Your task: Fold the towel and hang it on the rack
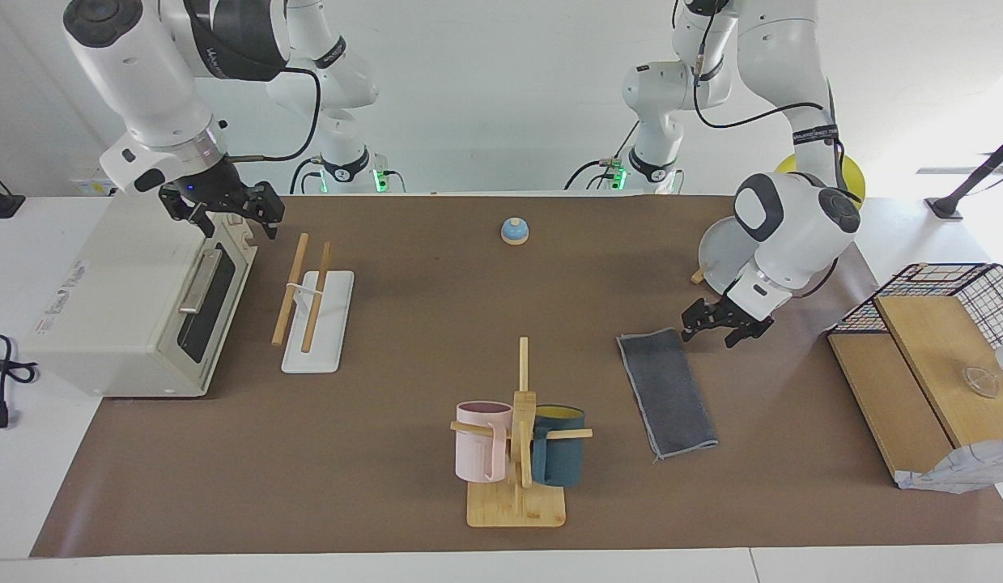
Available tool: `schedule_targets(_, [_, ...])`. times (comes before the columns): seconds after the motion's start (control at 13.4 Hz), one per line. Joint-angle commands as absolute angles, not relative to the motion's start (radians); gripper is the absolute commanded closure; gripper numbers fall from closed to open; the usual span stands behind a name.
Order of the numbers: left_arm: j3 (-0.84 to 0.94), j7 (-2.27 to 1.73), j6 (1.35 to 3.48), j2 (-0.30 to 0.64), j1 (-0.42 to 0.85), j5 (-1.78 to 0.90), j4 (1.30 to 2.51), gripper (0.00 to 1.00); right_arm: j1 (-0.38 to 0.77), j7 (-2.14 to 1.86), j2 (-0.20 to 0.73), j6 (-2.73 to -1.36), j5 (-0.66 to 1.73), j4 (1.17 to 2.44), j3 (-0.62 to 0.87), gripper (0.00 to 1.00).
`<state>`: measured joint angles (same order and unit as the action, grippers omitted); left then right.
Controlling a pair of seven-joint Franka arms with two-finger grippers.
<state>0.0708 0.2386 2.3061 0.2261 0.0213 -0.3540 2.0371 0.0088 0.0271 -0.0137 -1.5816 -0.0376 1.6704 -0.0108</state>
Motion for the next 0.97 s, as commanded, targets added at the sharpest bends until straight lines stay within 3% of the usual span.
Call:
schedule_targets(0.0, [0.078, 0.301, 2.338, 0.288, 0.020, -0.470, 2.026, 0.00, 0.005, 0.008, -0.014, -1.568, -0.012, 1.661, -0.014, 0.00])
schedule_targets(0.89, [0.100, 0.301, 2.376, 0.351, 0.037, -0.483, 1.997, 0.04, 0.003, 0.008, -0.015, -1.568, -0.012, 1.661, -0.014, 0.00])
